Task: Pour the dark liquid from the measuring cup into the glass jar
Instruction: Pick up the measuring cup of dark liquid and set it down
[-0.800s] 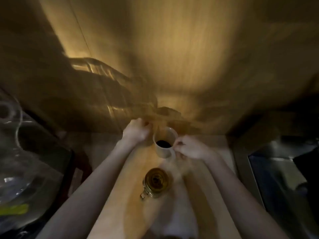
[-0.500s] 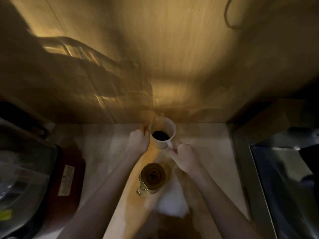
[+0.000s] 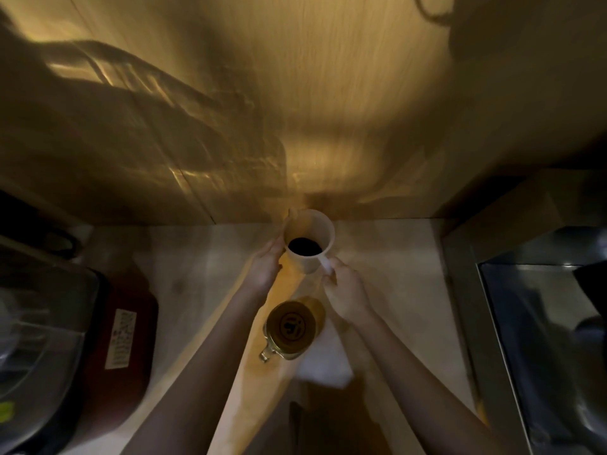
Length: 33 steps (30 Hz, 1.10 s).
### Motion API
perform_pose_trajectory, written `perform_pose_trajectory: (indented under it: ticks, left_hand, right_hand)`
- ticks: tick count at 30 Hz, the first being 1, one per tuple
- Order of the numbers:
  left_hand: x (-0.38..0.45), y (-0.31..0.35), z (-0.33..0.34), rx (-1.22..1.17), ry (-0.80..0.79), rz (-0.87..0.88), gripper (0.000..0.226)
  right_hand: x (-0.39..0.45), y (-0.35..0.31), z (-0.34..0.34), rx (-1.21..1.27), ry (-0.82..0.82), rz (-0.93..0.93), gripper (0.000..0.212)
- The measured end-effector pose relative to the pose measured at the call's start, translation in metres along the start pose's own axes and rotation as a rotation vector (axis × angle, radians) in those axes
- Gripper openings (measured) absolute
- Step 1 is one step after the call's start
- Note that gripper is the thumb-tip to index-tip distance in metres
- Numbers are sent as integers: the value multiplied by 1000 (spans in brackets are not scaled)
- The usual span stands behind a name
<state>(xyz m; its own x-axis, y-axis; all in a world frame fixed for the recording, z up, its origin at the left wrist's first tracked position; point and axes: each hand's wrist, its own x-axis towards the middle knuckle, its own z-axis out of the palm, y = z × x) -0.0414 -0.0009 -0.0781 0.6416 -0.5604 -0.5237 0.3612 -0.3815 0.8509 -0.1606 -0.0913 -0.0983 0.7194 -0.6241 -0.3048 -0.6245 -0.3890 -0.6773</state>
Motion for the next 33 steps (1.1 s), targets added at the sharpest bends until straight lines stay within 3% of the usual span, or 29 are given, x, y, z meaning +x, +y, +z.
perform_pose_trajectory:
  ticks: [13, 22, 33]
  left_hand:
    - [-50, 28, 22, -38, 13, 211, 44]
    - [-110, 5, 60, -45, 20, 373, 45]
    - [-153, -77, 98, -135, -67, 259, 50]
  right_hand:
    - [-30, -13, -46, 317, 76, -39, 16]
    - [-100, 11, -58, 349, 295, -52, 13]
    - [-166, 83, -25, 369, 375, 164, 26]
